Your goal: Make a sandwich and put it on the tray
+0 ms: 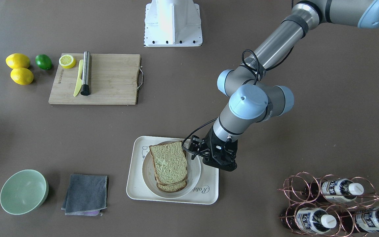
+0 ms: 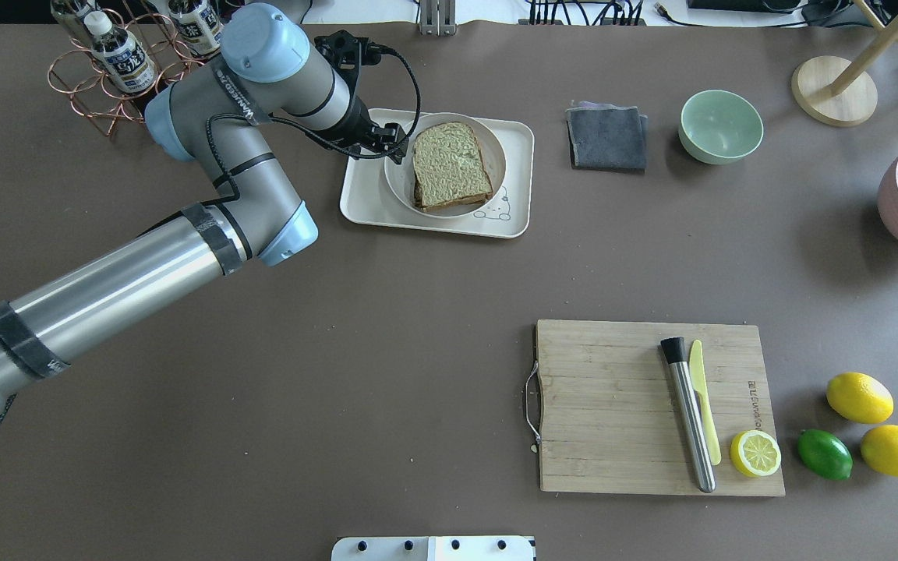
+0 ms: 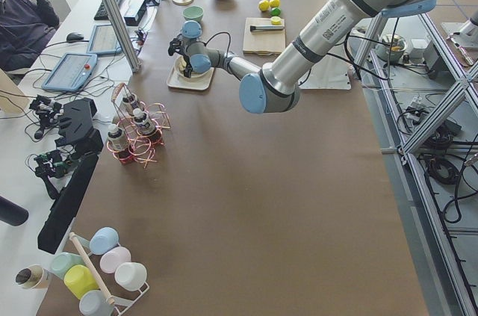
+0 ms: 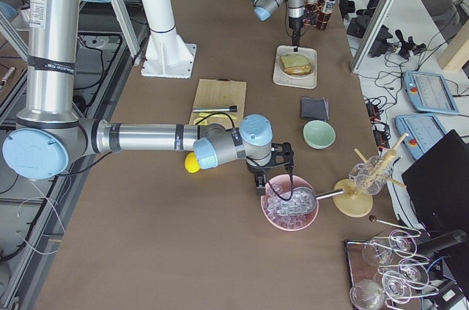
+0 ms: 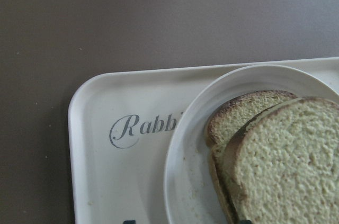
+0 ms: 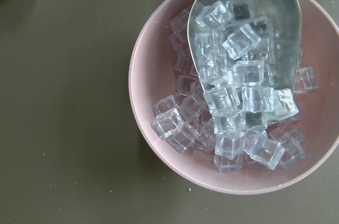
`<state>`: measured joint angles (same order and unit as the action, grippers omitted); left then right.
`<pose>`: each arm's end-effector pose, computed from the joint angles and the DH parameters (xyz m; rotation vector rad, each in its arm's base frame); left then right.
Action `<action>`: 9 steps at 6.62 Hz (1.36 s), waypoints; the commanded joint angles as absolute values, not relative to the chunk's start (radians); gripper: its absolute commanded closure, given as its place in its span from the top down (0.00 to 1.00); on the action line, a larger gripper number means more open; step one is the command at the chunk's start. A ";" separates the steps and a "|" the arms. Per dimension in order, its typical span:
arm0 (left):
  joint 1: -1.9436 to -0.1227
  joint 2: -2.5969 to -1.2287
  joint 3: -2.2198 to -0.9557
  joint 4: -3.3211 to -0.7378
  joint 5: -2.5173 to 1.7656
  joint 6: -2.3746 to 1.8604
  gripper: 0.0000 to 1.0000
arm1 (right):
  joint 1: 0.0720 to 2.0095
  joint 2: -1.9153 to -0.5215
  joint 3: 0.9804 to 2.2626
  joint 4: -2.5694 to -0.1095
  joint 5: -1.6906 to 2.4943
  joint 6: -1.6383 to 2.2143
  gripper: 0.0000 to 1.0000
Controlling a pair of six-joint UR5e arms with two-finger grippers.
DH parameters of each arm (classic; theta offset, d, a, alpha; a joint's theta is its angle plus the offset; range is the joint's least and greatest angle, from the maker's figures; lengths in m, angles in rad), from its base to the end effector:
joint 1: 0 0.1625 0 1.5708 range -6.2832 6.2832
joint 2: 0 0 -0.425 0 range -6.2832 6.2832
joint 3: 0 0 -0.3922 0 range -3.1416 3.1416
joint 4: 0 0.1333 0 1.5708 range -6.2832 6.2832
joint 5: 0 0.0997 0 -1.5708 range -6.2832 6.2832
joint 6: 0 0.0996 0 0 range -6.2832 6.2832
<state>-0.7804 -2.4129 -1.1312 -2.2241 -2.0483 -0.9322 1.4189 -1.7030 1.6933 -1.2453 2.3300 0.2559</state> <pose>0.5098 -0.6279 0.2487 0.3457 1.0642 0.1252 -0.0046 -0.4579 0.6253 0.1417 -0.7975 -0.0216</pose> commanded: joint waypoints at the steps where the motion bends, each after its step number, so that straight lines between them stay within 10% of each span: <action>1: -0.775 -2.231 -1.390 -2.218 -2.056 -0.957 0.96 | 1.419 -1.729 1.689 -1.244 2.321 0.255 1.00; 5: -0.983 -1.964 -1.762 -1.954 -2.274 -0.776 0.98 | 1.452 -1.807 1.689 -1.246 2.243 0.255 1.00; 9: -1.372 -1.842 -1.821 -1.497 -2.390 -0.017 0.98 | 1.485 -1.775 1.776 -1.447 2.244 0.250 1.00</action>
